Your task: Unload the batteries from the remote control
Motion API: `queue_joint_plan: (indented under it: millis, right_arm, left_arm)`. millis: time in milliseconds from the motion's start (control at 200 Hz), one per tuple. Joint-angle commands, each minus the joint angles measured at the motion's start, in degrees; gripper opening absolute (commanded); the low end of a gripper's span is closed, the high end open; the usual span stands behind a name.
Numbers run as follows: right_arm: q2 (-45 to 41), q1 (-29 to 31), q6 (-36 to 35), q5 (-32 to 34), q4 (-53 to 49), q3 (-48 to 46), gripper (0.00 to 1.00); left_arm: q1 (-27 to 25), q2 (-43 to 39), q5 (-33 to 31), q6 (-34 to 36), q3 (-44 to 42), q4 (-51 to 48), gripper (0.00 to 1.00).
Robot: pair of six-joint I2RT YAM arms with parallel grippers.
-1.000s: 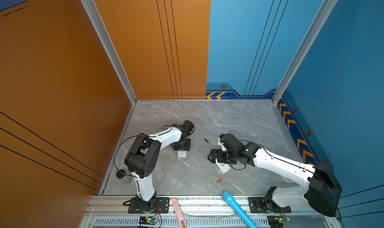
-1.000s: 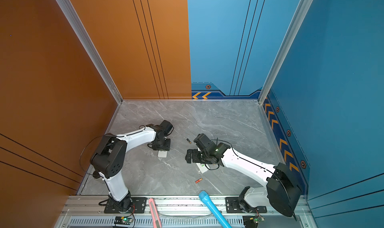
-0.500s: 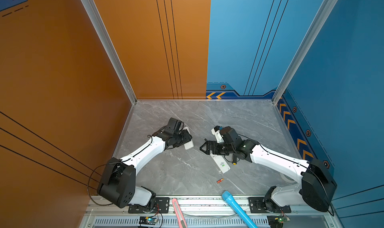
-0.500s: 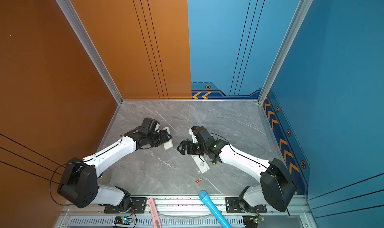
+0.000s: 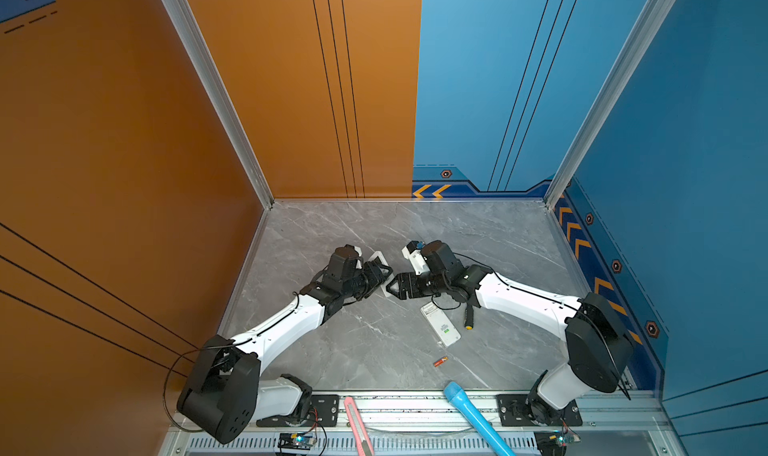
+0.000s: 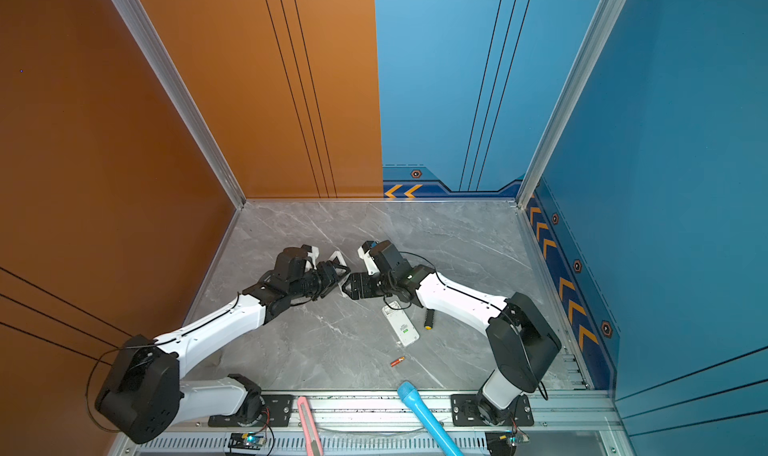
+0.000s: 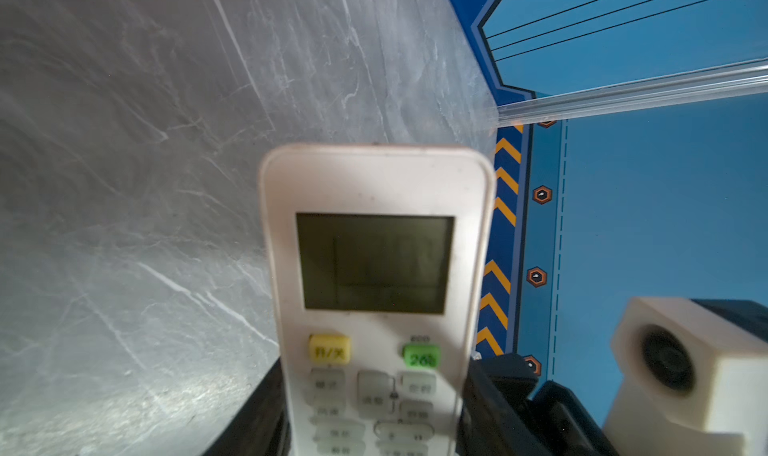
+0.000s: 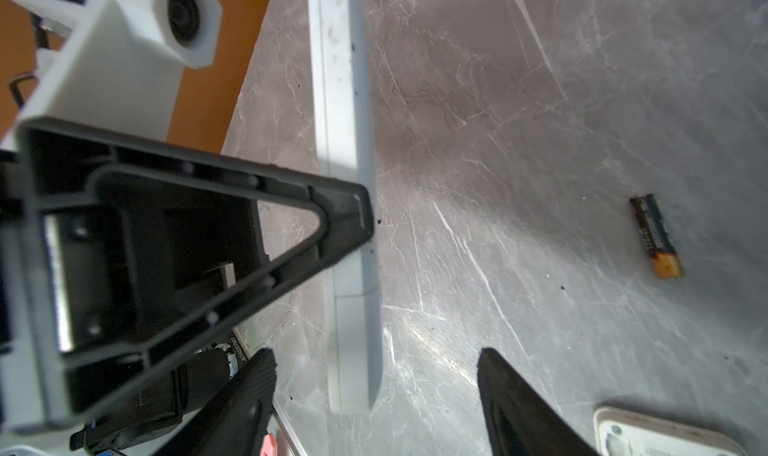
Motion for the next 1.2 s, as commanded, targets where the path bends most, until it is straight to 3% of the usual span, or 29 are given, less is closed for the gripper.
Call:
queue_joint_plan:
  millis: [0,195,475,701,781,941,986,1116,1196]
  right_arm:
    - [0.59,-0.13,-3.58,-1.08,-2.87,1.2,0.77]
    - [2.41,-0.43,-4.93,-2.21,-2.93,2.75,0.66]
    - [3.04,-0.39,-5.2,-2.57,-3.0,3.23,0.31]
    - [2.41,0.7,-7.25,-1.75,-5.23,4.75,0.16]
    - [2.36,1.47,-8.95,-0.63,-7.6,5.89,0.11]
    - [0.6,2.2,-11.36,4.06,-11.32,6.26,0.04]
    - [-0.32,2.6,-12.55,6.71,-13.0,6.46,0.03]
    - [-3.41,3.72,-16.81,15.67,-17.89,6.55,0.01]
    - [-5.01,3.88,-19.24,19.98,-20.02,6.23,0.01]
  left_arm:
    - [-0.68,-0.98,1.18,-0.67,-0.89,2.96,0.33]
    - [-1.7,-1.53,1.61,-1.81,-2.74,7.16,0.33]
    - [-2.9,-2.47,0.71,-2.66,-4.64,10.95,0.32]
    - [-3.5,-2.15,1.15,-4.25,-5.97,14.64,0.34]
    - [-3.85,-1.96,1.22,-5.18,-6.3,15.97,0.43]
    - [-2.46,-3.74,0.49,-9.43,-6.57,14.75,0.91]
    - [-1.59,-4.83,0.6,-10.9,-6.46,13.31,0.99]
    - [1.41,-10.83,-0.1,-13.69,-3.7,1.68,0.98]
    - [3.29,-13.81,-1.06,-12.56,0.46,-11.11,0.98]
